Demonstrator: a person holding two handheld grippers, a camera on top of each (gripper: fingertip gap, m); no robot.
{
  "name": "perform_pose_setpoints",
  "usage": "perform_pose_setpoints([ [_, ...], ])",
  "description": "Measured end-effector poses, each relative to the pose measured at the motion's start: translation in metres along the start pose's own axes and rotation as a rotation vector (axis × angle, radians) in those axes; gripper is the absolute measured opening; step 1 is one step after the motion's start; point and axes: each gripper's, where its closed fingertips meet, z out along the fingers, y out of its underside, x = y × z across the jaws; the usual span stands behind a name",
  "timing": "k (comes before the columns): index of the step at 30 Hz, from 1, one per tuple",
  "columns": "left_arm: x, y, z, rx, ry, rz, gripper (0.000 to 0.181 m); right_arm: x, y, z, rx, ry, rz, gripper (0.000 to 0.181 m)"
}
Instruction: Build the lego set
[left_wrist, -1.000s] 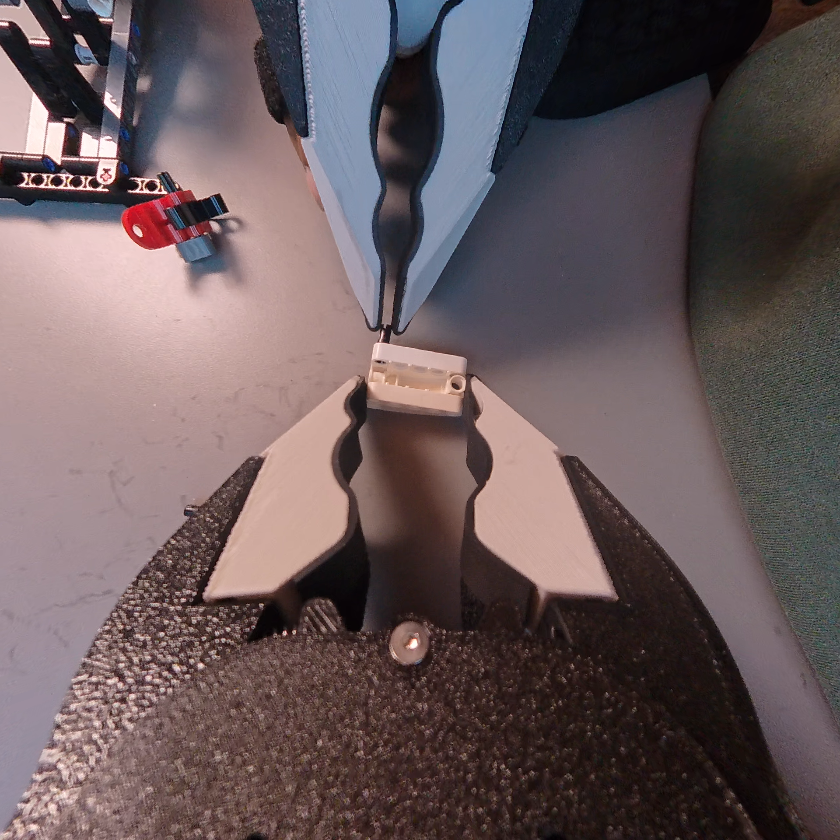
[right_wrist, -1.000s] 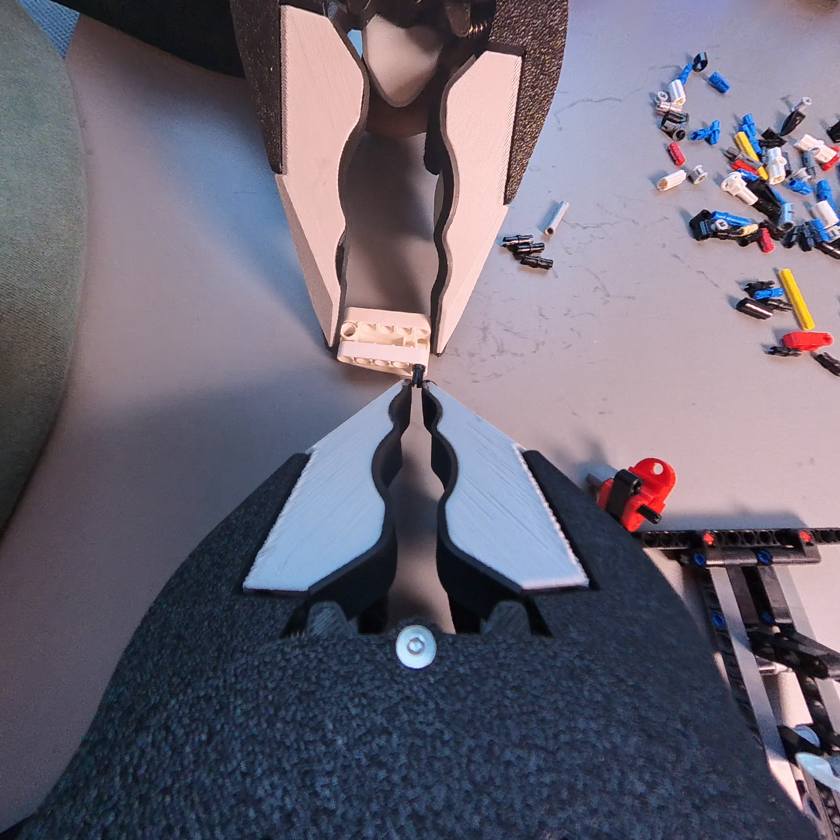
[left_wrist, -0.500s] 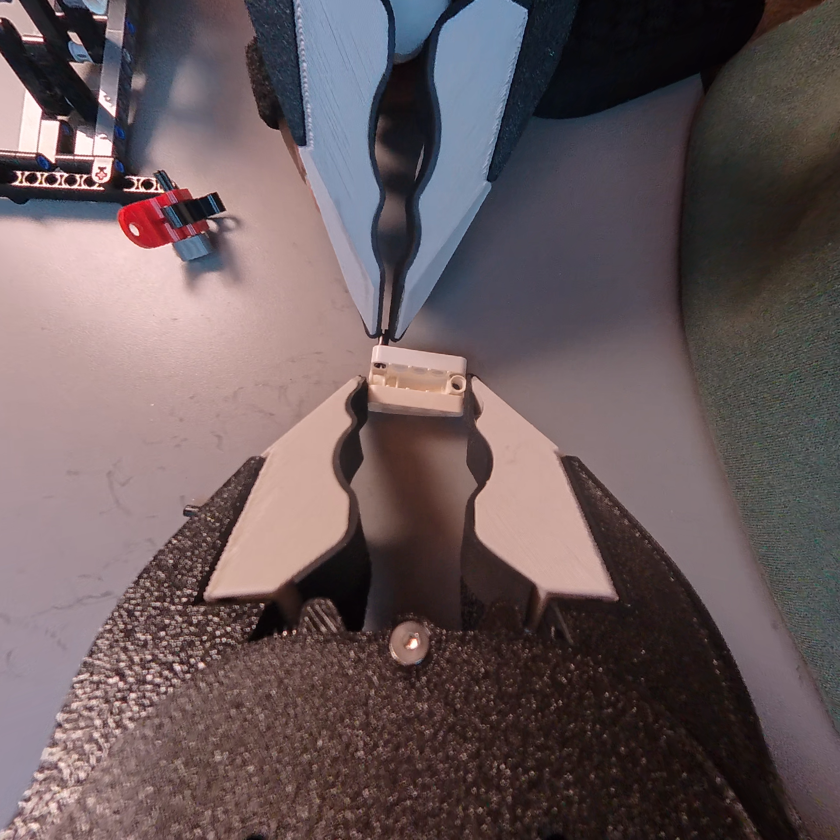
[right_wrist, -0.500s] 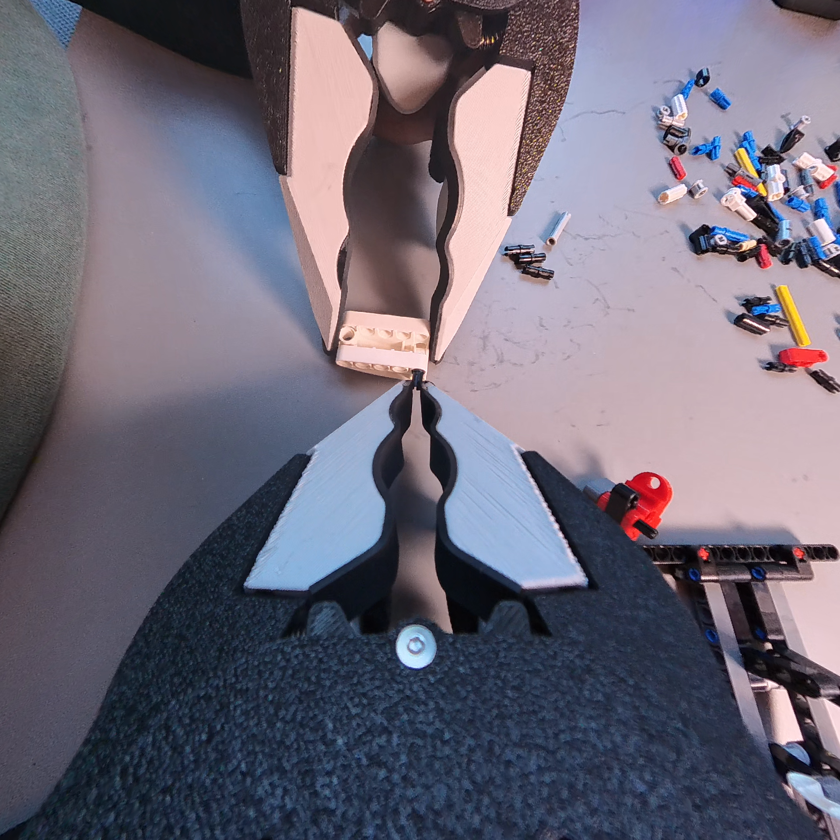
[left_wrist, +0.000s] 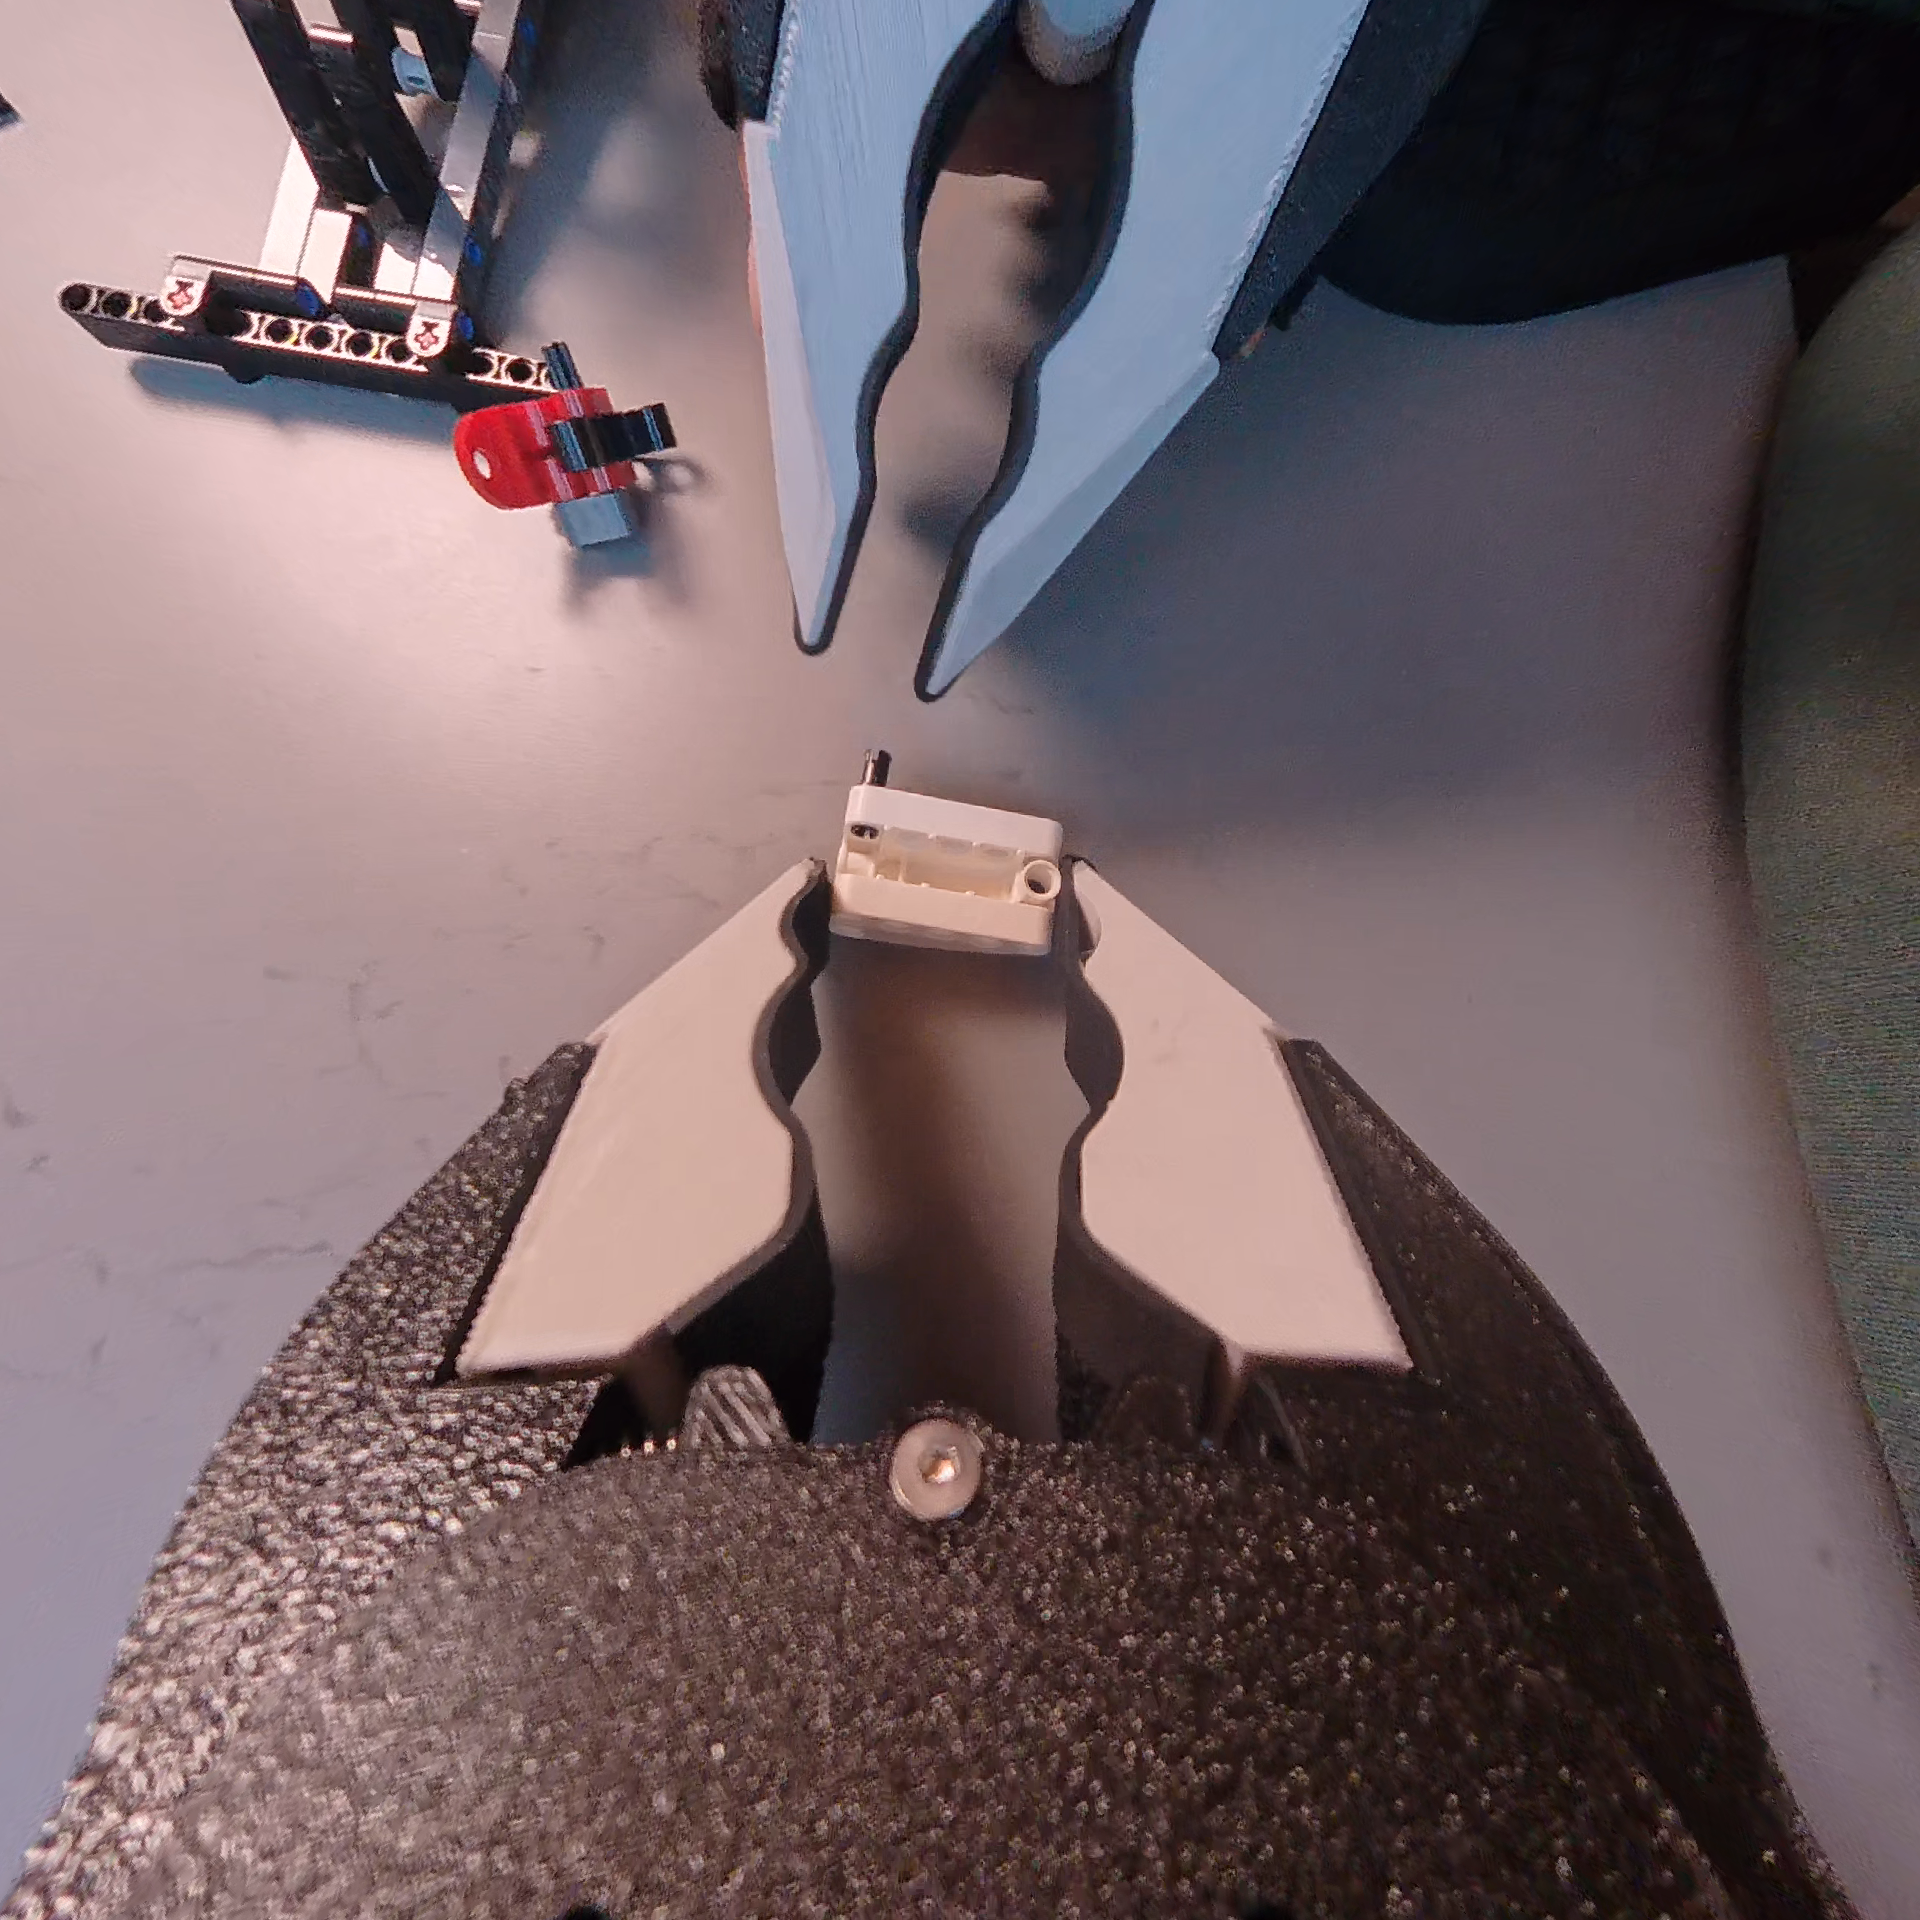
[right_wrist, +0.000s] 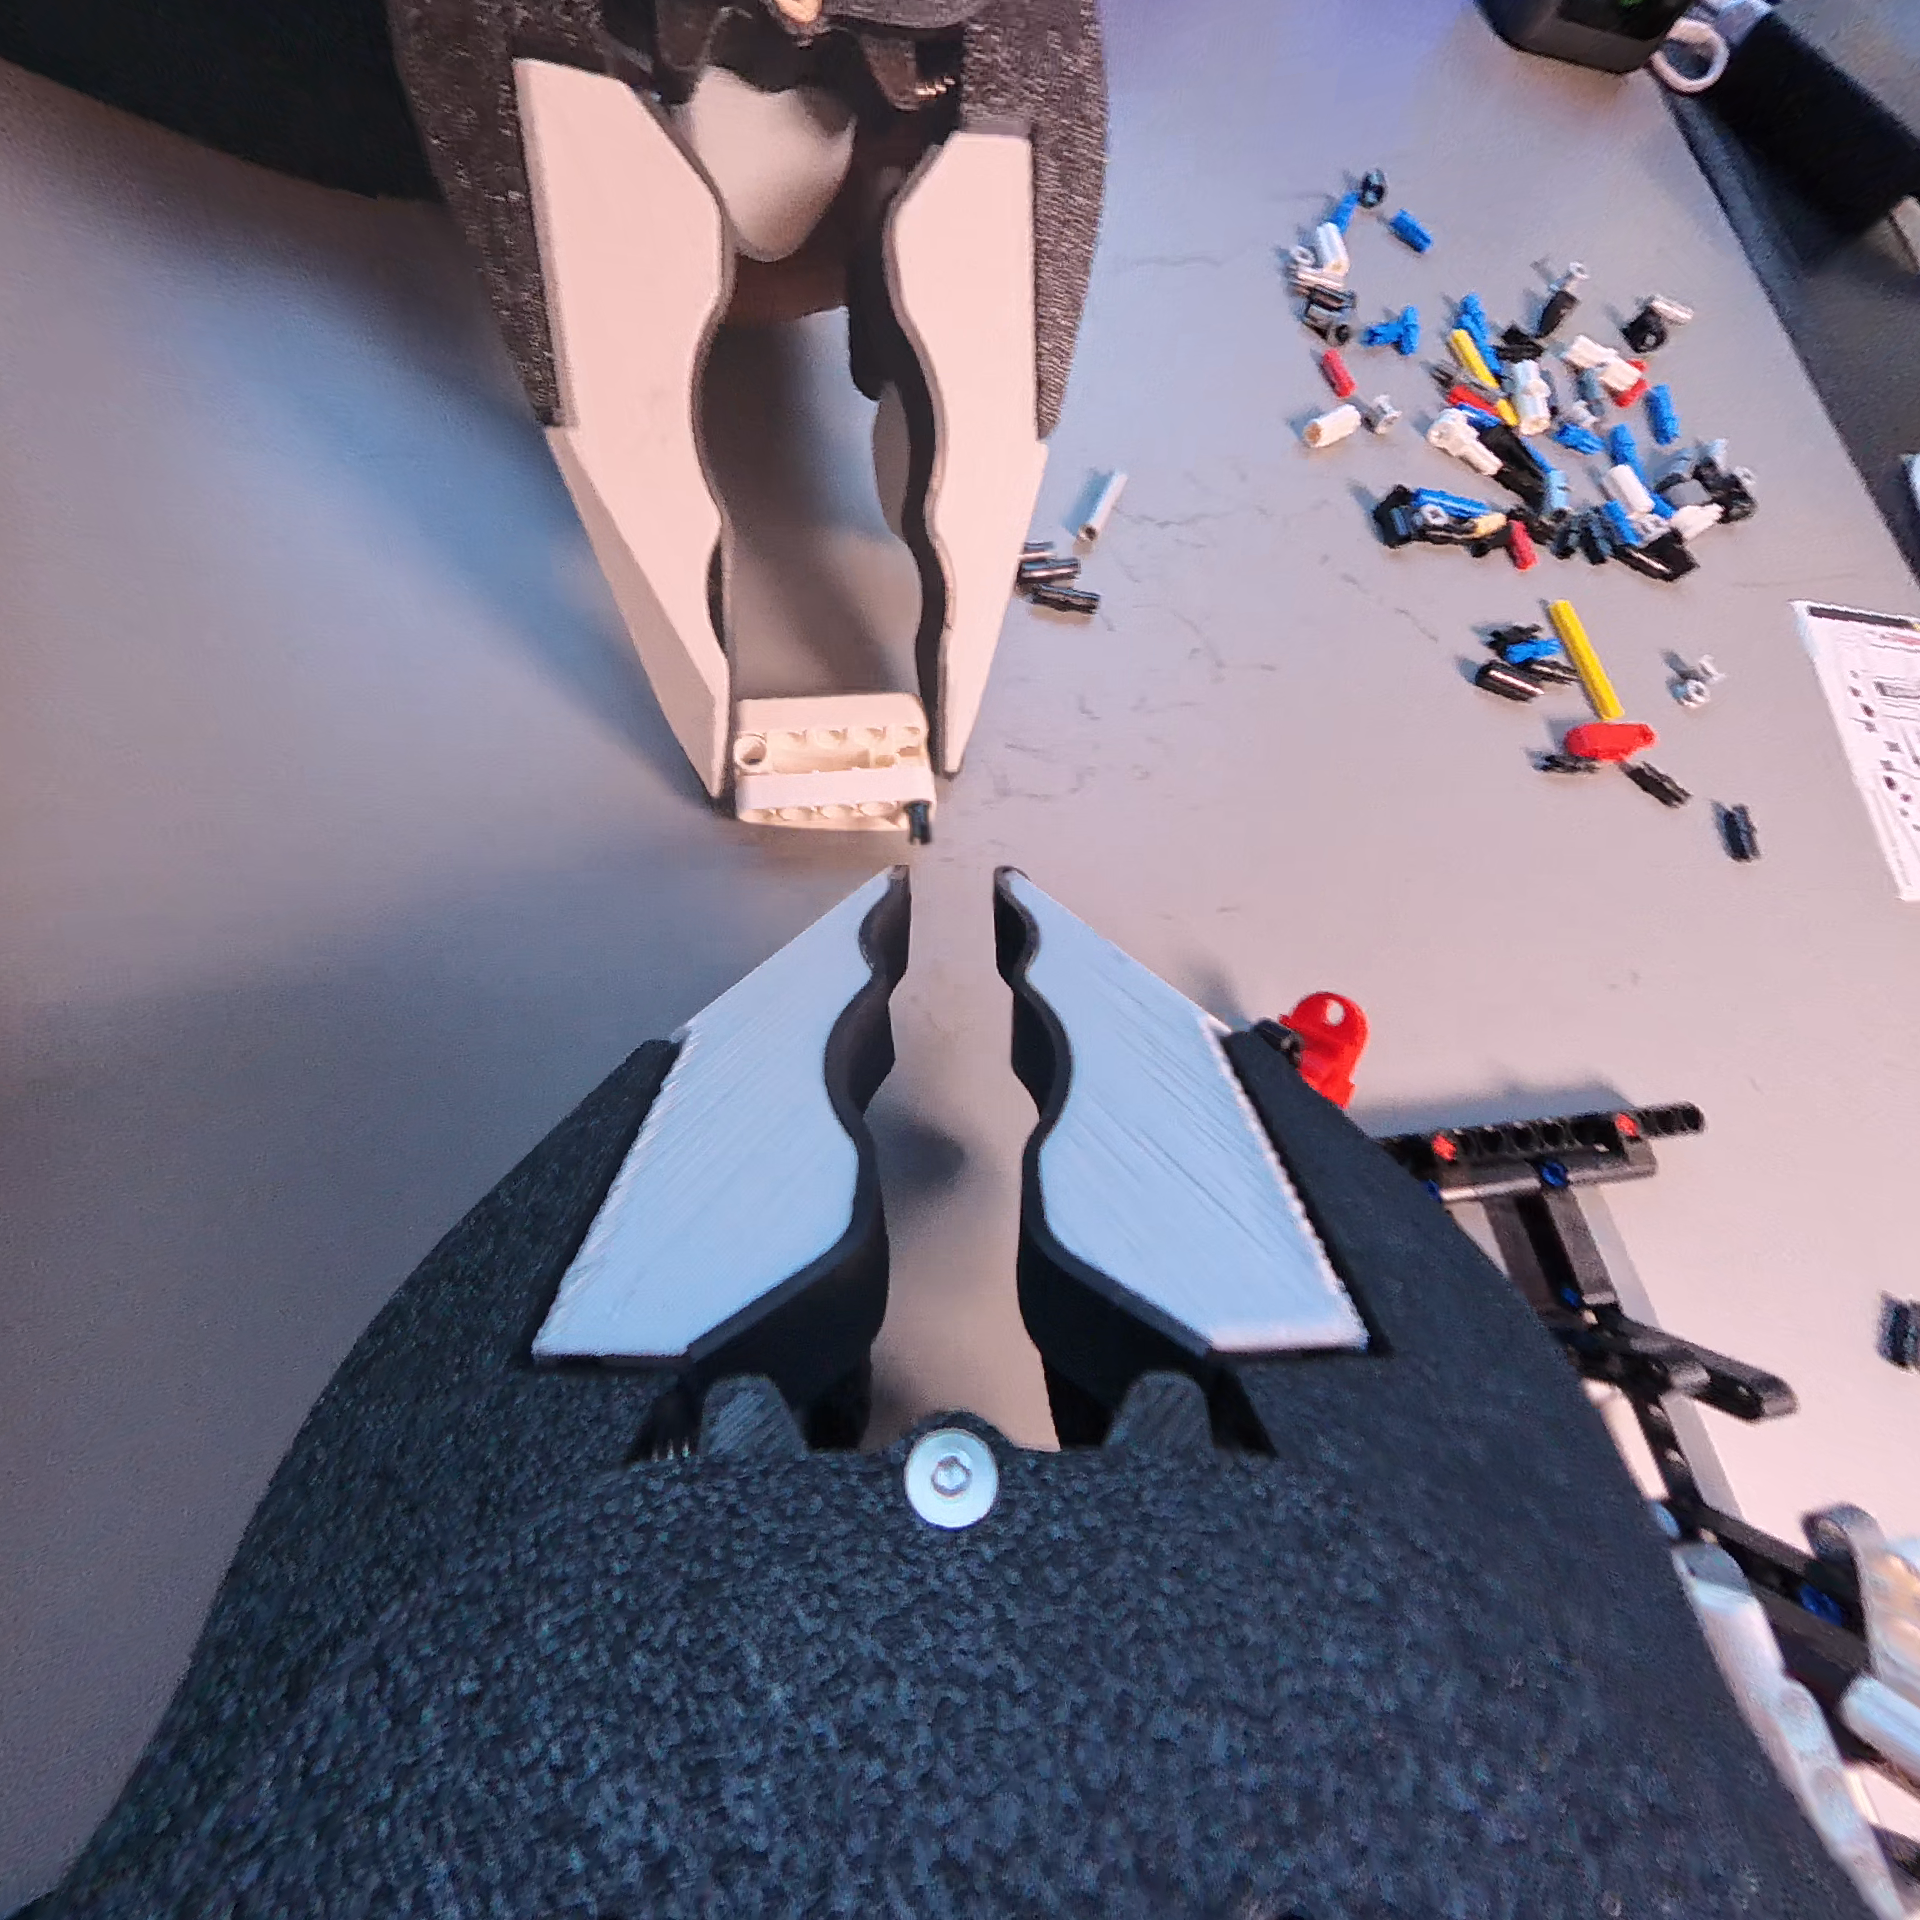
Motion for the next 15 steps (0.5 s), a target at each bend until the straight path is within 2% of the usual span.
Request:
perform_pose_setpoints([
  [3, 0.0, -0.002, -0.004, 0.026, 0.007, -0.01, 0.051, 0.012, 0.006, -0.003, -0.008, 0.04, 0.018, 0.018],
  [6, -0.008, -0.011, -0.022, 0.102, 0.02, -0.053, 0.055, 0.017, 0.011, -0.004, -0.015, 0.057, 0.035, 0.019],
  [8, -0.028, -0.012, -0.041, 0.152, -0.032, -0.113, 0.049, 0.019, 0.012, -0.003, -0.017, 0.066, 0.036, 0.019],
  [10, -0.051, -0.003, -0.056, 0.158, -0.101, -0.187, 0.04, 0.018, 0.012, -0.002, -0.017, 0.062, 0.037, 0.019],
  [15, -0.062, 0.025, -0.055, 0.057, -0.125, -0.21, 0.028, 0.018, 0.012, -0.001, -0.02, 0.065, 0.028, 0.017],
])
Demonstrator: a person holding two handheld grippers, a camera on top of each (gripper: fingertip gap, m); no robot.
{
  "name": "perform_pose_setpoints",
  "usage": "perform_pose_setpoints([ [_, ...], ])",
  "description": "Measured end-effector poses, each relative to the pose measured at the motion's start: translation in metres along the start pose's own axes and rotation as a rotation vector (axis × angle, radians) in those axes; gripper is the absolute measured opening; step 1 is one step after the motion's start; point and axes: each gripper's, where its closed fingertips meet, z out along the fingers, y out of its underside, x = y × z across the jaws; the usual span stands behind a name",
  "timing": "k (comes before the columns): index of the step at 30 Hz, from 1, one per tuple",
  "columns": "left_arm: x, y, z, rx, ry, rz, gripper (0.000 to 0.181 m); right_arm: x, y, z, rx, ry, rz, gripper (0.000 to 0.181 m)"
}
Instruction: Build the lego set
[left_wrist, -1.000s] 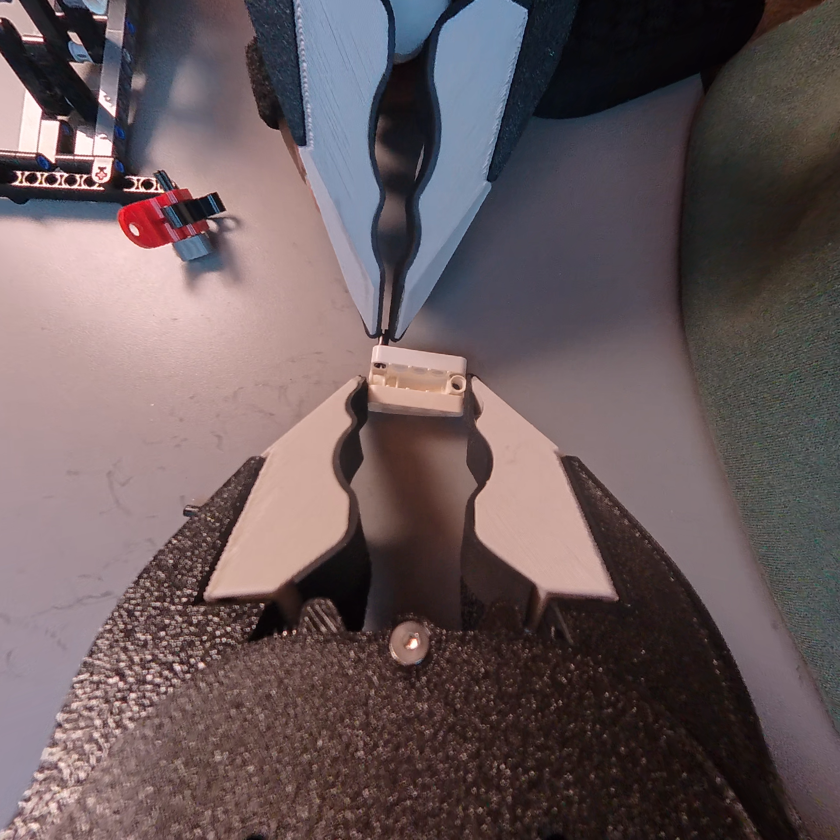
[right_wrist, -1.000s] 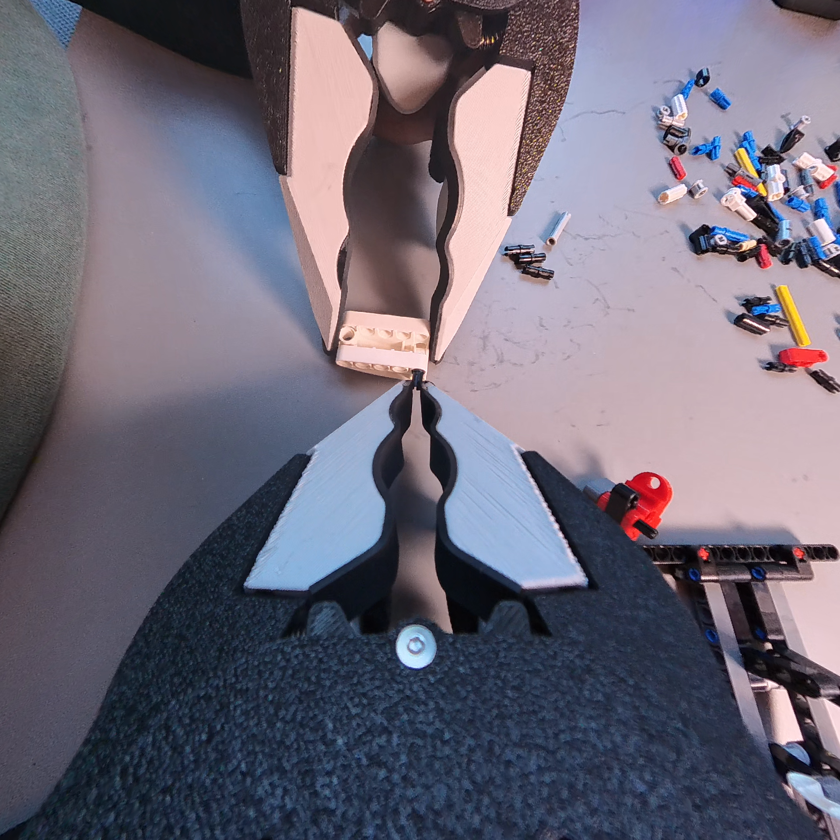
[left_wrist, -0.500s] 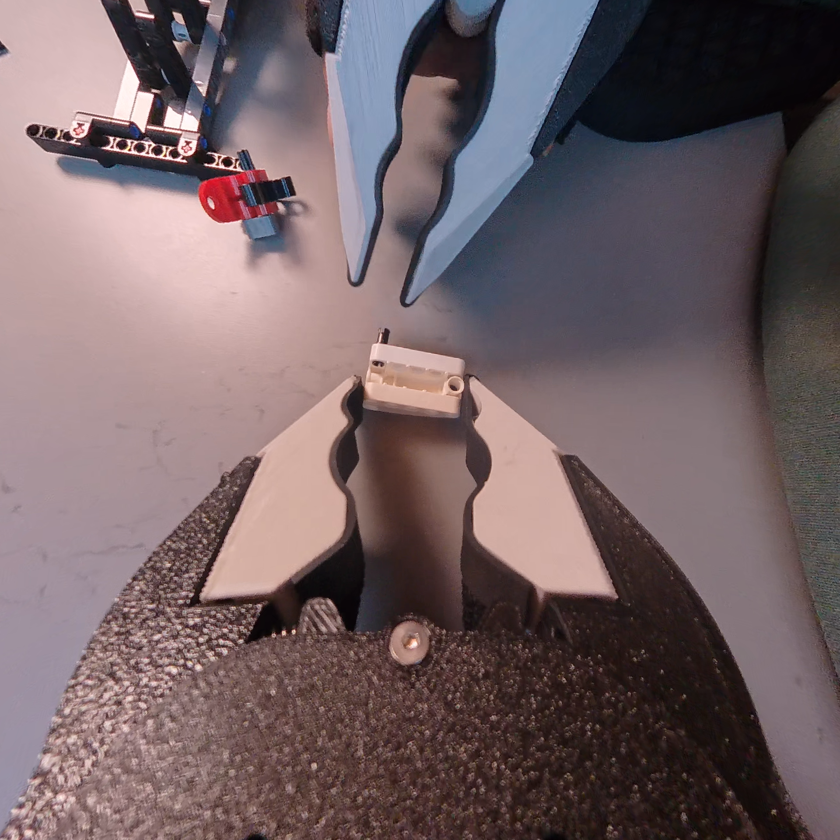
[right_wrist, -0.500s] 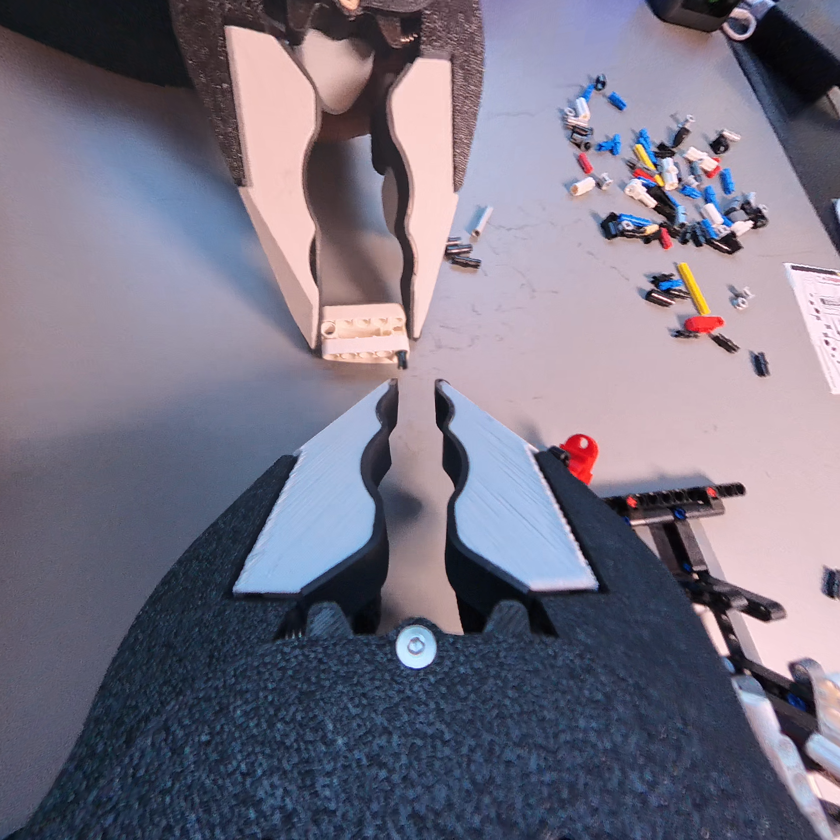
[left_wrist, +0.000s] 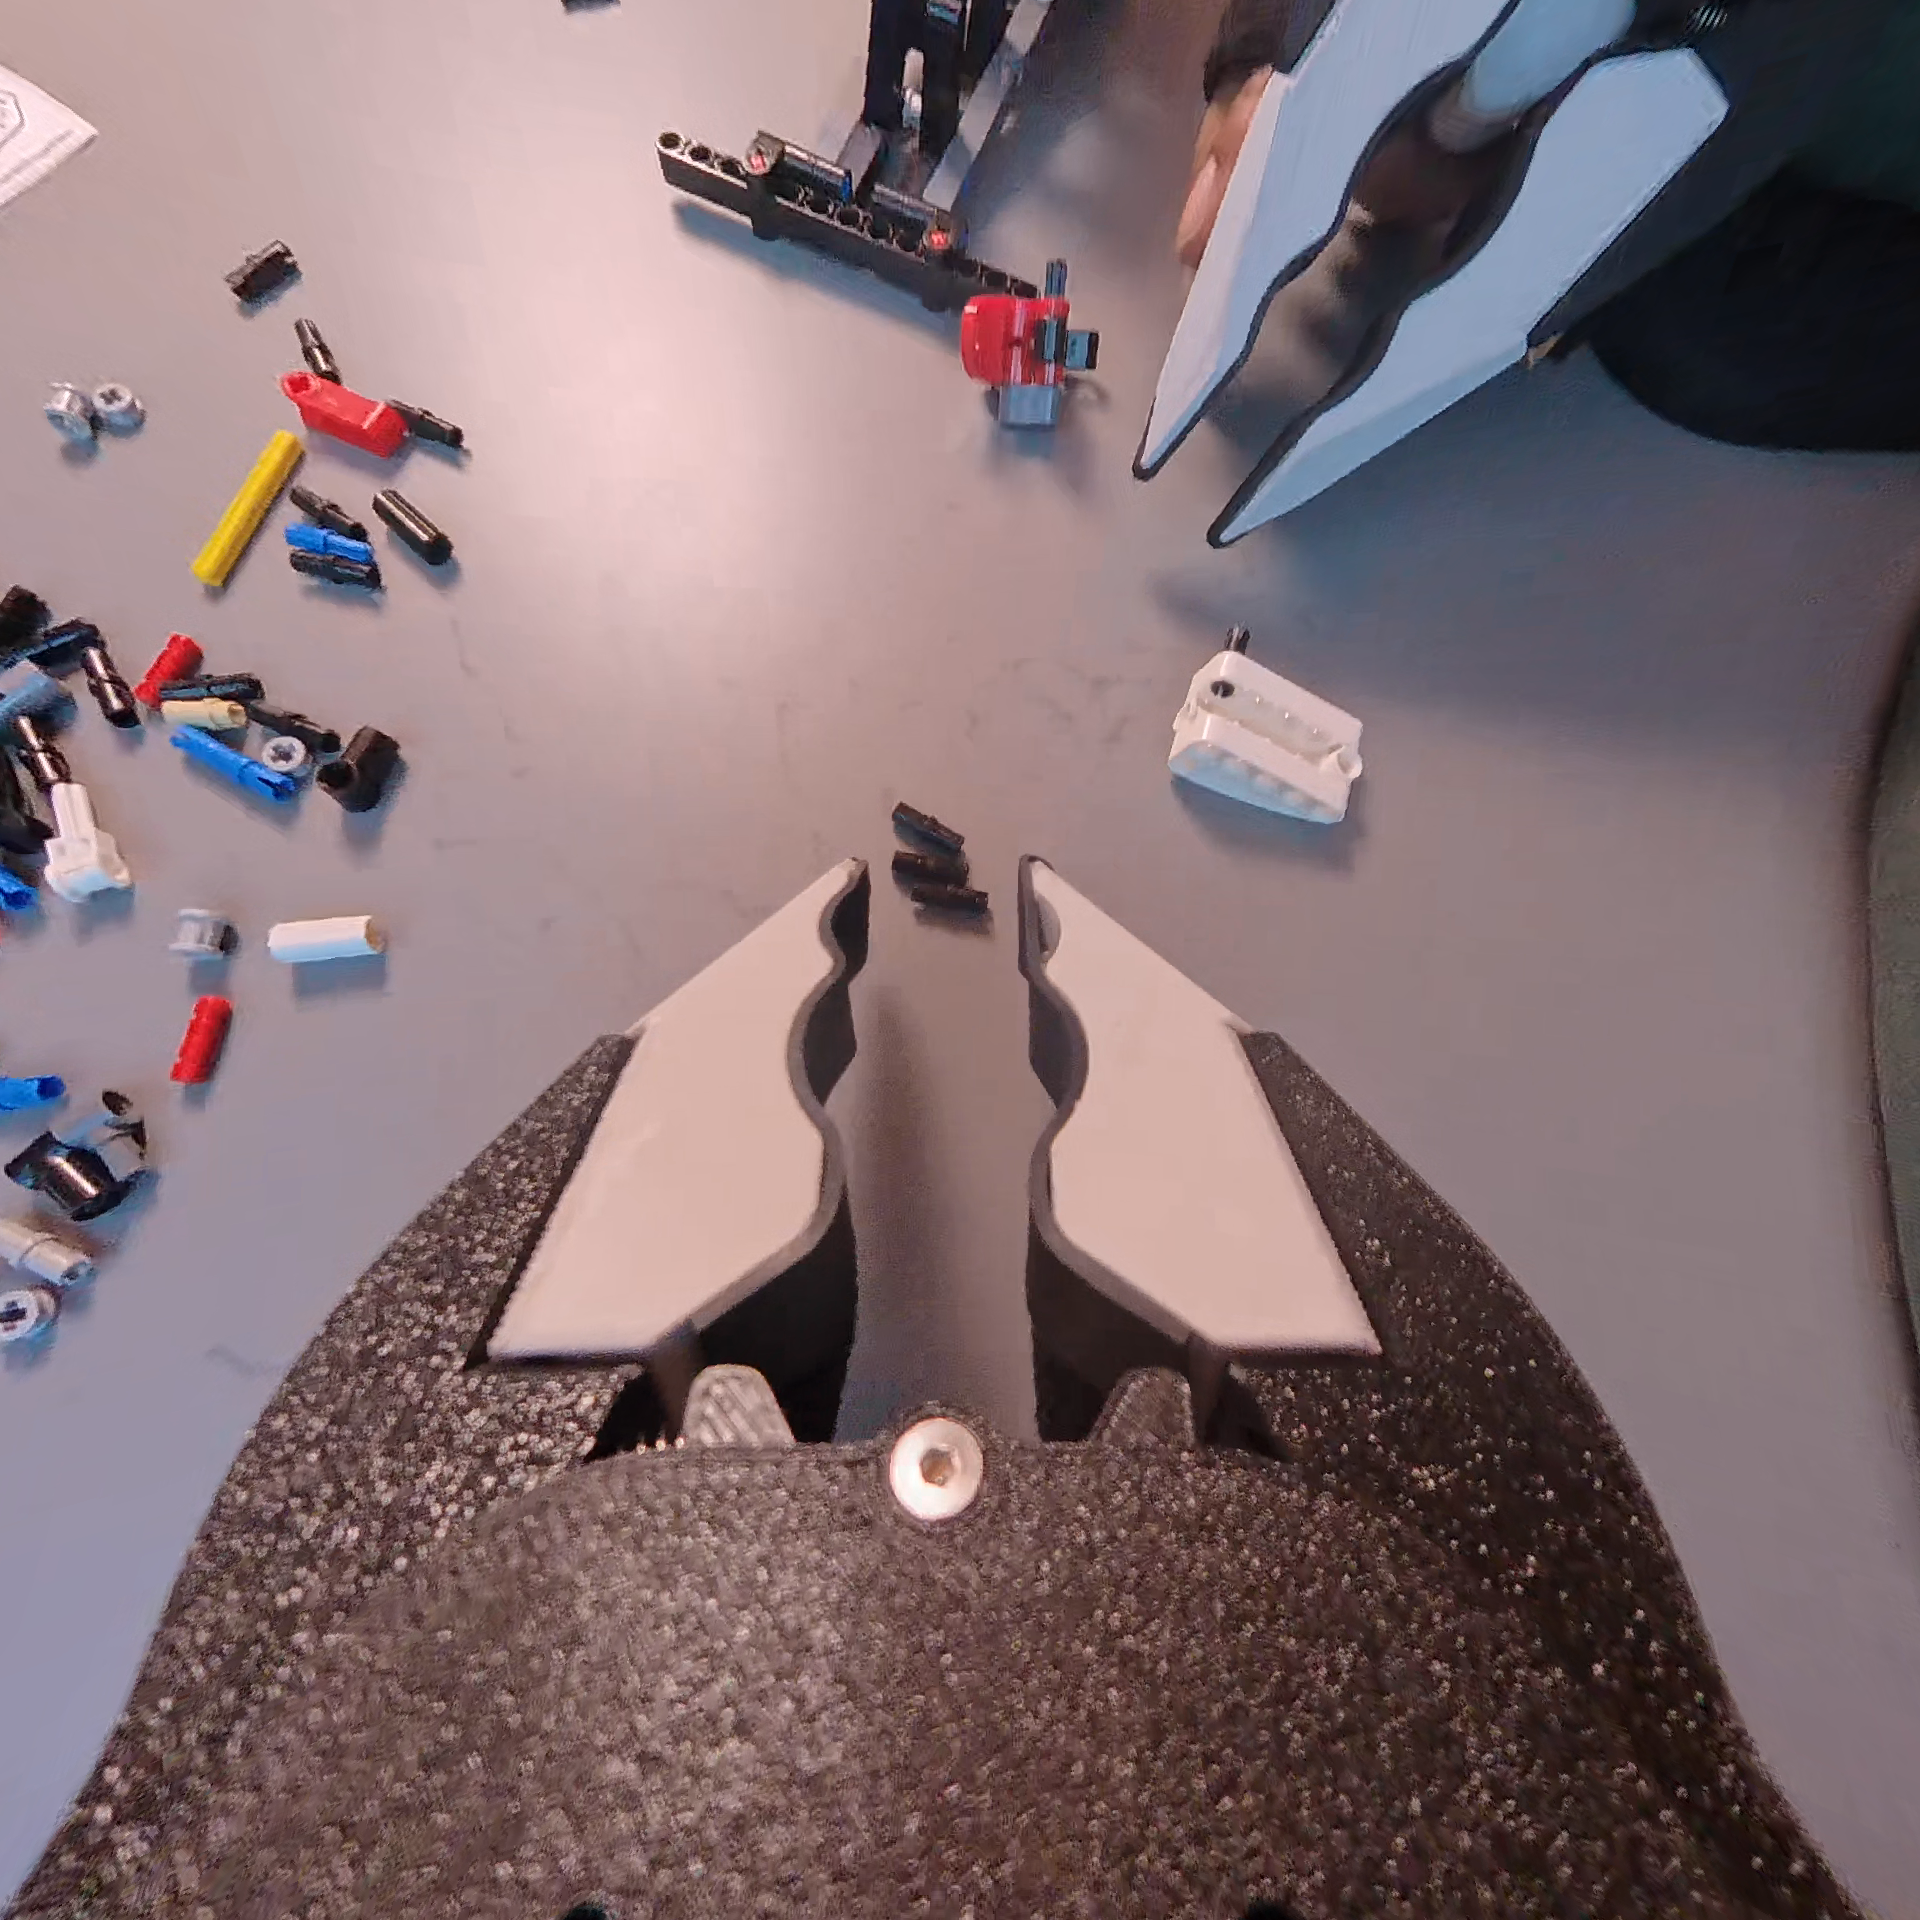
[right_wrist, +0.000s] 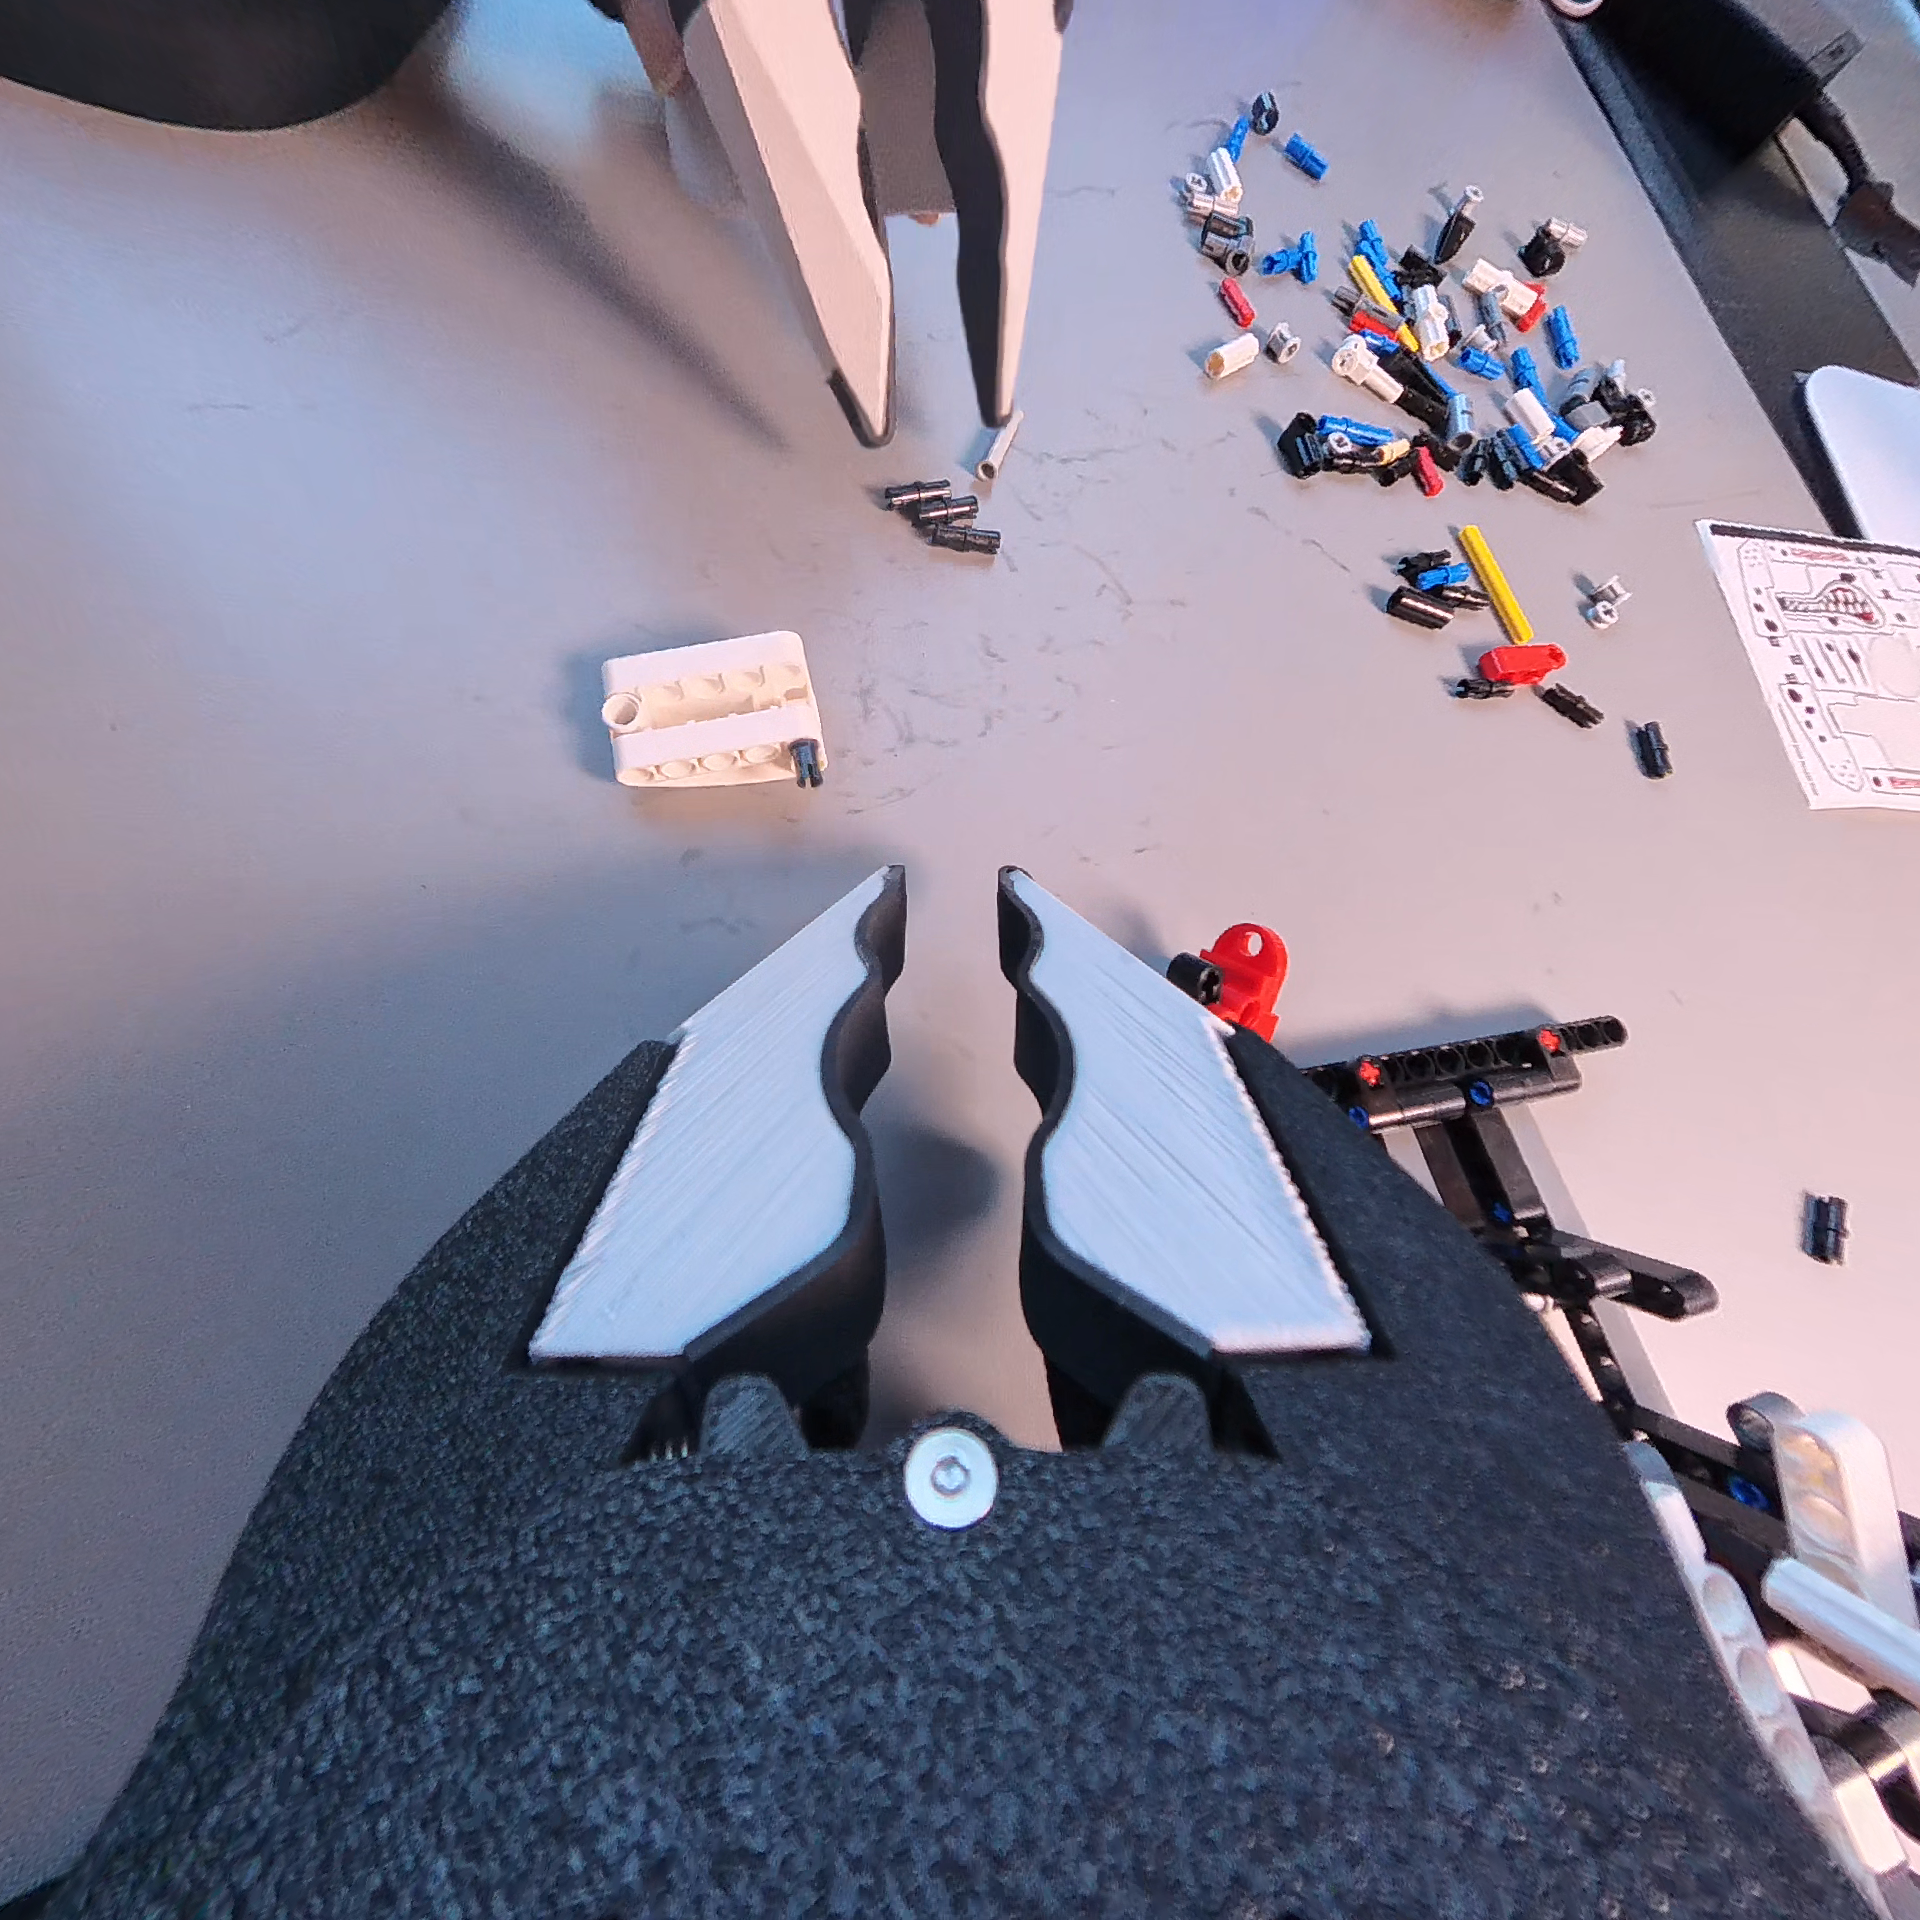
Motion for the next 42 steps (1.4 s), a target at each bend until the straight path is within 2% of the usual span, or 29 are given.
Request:
perform_pose_setpoints([
  [5, 0.003, 0.014, 0.011, -0.092, -0.03, 0.071, 0.022, -0.001, 0.001, 0.0, 0.0, -0.003, -0.004, 0.017],
  [8, 0.001, 0.014, 0.012, -0.088, -0.039, 0.081, 0.016, -0.003, 0.001, 0.0, -0.003, -0.007, -0.013, 0.016],
  [15, 0.002, 0.015, 0.011, -0.093, -0.037, 0.114, 0.015, -0.002, -0.008, -0.003, 0.054, -0.002, -0.001, 0.014],
  [18, 0.013, 0.003, 0.006, -0.02, 0.026, 0.137, 0.015, -0.004, -0.022, -0.008, 0.132, -0.011, 0.021, 0.014],
  [22, 0.046, -0.016, 0.0, 0.099, 0.199, 0.152, 0.015, -0.015, -0.028, -0.008, 0.161, -0.073, 0.025, 0.018],
  [25, 0.062, -0.006, 0.006, 0.045, 0.252, 0.217, 0.015, -0.03, -0.023, -0.005, 0.116, -0.14, 0.0, 0.024],
  [30, 0.077, 0.004, 0.016, -0.01, 0.296, 0.273, 0.015, -0.039, -0.02, 0.0, 0.079, -0.164, -0.024, 0.028],
  [33, 0.081, -0.005, 0.014, 0.043, 0.309, 0.267, 0.015, -0.039, -0.029, -0.001, 0.122, -0.157, -0.019, 0.025],
  [36, 0.09, -0.022, 0.005, 0.142, 0.352, 0.247, 0.015, -0.042, -0.056, -0.013, 0.267, -0.154, -0.028, 0.017],
  [39, 0.103, -0.045, -0.012, 0.28, 0.487, 0.147, 0.015, -0.054, -0.084, -0.032, 0.44, -0.172, -0.101, 0.015],
  [42, 0.111, -0.061, -0.03, 0.379, 0.638, 0.042, 0.015, -0.057, -0.096, -0.042, 0.486, -0.101, -0.217, 0.017],
])
